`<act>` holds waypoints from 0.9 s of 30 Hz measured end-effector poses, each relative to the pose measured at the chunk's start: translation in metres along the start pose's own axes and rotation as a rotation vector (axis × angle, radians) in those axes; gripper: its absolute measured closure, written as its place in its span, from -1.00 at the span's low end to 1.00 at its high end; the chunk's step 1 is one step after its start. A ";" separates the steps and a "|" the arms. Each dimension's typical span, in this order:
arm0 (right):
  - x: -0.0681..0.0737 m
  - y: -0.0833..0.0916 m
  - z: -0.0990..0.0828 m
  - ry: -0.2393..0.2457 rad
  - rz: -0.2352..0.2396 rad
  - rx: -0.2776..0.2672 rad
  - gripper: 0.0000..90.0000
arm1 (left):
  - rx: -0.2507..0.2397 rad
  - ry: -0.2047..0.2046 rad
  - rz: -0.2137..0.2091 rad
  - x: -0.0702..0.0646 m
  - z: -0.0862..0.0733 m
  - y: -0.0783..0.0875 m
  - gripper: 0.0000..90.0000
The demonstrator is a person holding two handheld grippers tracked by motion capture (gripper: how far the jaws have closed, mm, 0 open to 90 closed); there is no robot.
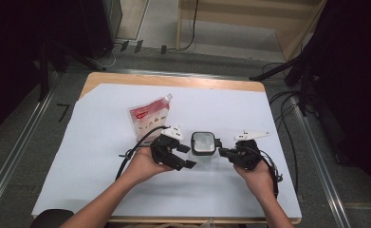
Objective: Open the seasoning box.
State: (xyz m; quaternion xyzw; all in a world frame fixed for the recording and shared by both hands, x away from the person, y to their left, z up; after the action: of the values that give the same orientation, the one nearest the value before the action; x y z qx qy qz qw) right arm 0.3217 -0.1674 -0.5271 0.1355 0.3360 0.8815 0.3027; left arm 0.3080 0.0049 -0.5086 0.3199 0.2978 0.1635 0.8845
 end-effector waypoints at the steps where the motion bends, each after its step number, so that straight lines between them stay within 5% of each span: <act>1: -0.001 0.001 0.000 -0.001 -0.004 -0.001 1.00 | -0.012 0.003 0.005 0.002 0.002 0.001 -0.24; 10: -0.017 0.011 0.000 -0.016 -0.034 -0.019 1.00 | -0.032 0.003 0.044 0.015 0.018 0.000 -0.39; 15: -0.032 0.007 -0.004 -0.048 -0.049 -0.005 1.00 | -0.017 0.024 0.020 0.023 0.021 -0.012 -0.54; 27: -0.029 -0.012 -0.001 -0.003 -0.053 0.035 1.00 | -0.018 -0.048 0.022 0.027 0.026 -0.031 -0.67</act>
State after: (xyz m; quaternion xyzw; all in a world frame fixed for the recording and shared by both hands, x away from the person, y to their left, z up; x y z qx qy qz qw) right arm 0.3490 -0.1793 -0.5370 0.1333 0.3543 0.8669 0.3244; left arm 0.3479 -0.0176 -0.5250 0.3191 0.2715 0.1682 0.8923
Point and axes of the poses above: each handheld gripper's, and its own axes: y roughly backward along the jaws, z roughly out of its top, x roughly to its left, the point moved 8 cm from there along -y, roughly forward along the jaws, and after that the axes turned 15 degrees about y, right-handed, at the moved point
